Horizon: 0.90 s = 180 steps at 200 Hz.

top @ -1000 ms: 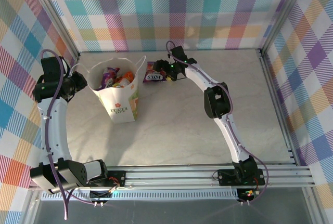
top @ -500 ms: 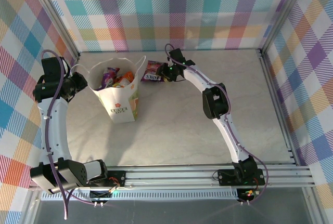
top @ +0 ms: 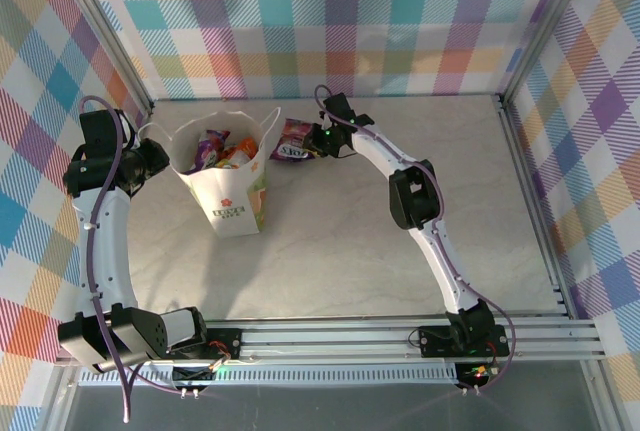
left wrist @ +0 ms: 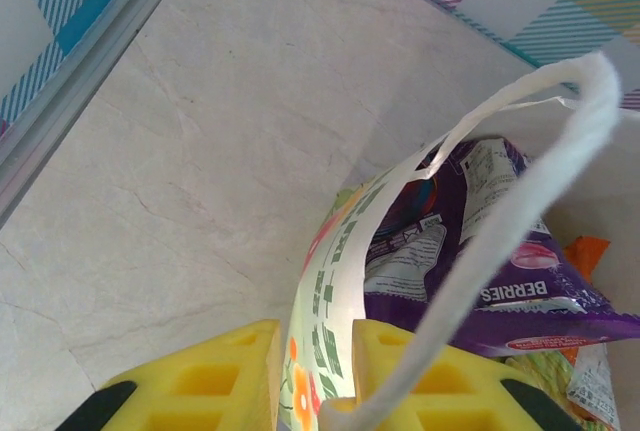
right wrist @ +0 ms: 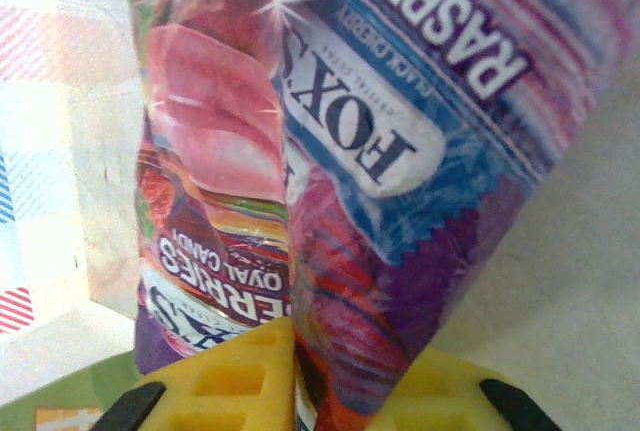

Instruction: Place the snacks into the paper bag

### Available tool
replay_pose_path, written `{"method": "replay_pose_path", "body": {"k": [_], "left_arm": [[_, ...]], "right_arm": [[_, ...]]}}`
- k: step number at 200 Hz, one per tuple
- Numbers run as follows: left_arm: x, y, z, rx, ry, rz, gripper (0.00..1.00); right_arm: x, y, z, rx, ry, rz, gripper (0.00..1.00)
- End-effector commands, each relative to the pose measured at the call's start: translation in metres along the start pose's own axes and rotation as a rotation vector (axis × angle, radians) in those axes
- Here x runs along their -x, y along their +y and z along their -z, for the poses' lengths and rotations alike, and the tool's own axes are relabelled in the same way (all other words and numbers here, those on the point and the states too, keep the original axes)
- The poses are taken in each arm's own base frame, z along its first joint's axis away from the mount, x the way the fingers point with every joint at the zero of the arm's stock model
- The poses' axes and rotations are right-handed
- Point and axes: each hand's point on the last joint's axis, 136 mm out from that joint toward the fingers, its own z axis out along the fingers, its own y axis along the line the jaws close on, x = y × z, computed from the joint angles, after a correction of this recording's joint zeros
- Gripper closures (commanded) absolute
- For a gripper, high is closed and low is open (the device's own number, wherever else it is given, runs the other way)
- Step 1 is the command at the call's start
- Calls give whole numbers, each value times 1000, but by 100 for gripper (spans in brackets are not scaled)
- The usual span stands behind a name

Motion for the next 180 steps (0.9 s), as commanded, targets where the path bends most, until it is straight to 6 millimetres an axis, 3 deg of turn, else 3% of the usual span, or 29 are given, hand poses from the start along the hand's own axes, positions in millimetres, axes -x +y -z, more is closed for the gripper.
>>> {"method": "replay_pose_path", "body": {"k": [1,78,180], "left_arm": [[4,0,8,-18,-19,15,75],[-1,-5,14,-39,19,11,73],[-6,-9,26,-52,47,-14,73]], "right_arm": [[-10,17,30,-30,17,52,84],[-18,32,81,-60,-19,127,89],[-25,68,162,-26,-134,229,88]]}}
